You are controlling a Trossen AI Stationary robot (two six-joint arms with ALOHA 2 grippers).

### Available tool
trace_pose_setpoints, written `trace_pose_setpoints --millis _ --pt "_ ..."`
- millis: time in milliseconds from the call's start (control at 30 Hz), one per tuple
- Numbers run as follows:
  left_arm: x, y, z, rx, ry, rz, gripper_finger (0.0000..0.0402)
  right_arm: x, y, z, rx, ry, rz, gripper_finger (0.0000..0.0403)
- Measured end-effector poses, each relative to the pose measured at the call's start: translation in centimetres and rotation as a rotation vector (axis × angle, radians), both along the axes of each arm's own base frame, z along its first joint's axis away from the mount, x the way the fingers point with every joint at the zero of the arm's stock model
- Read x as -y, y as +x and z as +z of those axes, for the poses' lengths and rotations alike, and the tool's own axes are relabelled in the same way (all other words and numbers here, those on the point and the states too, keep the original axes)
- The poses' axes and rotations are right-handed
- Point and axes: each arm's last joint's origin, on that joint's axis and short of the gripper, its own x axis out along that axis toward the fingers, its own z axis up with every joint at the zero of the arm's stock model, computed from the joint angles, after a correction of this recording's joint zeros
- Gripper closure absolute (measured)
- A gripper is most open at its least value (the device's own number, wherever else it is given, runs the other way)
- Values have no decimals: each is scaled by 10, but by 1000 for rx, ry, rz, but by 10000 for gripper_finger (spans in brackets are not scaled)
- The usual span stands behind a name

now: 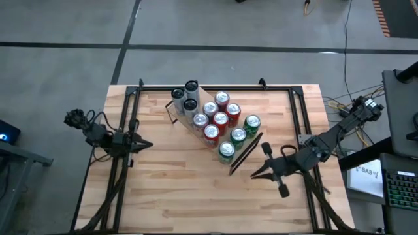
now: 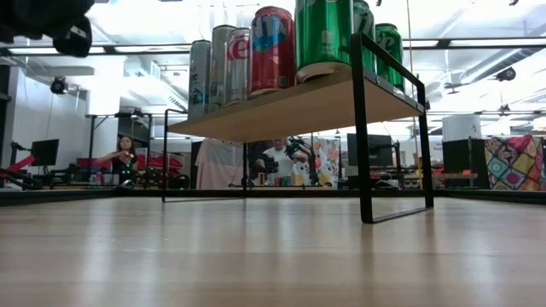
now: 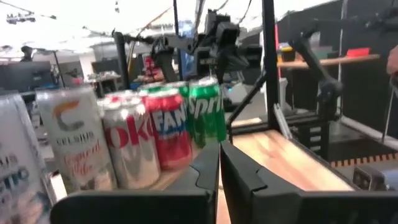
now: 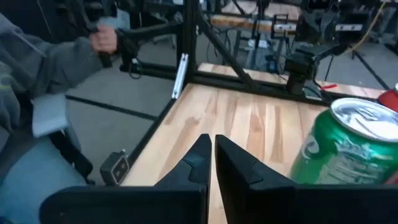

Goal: Place canned beverage on shelf
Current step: Return to Home Position

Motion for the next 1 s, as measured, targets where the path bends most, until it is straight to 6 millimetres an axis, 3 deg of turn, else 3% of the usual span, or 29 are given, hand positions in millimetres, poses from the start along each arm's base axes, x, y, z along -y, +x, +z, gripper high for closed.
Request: trace_pose_setpoints --millis 533,867,1000 --pt "3 8 -20 -15 -45 40 401 30 -48 -50 224 -8 73 390" --pt "8 16 -44 36 -90 39 401 51 -78 -73 364 -44 71 390" --pt "8 17 -48 52 -119 60 401 65 -95 -73 473 -16 -10 390"
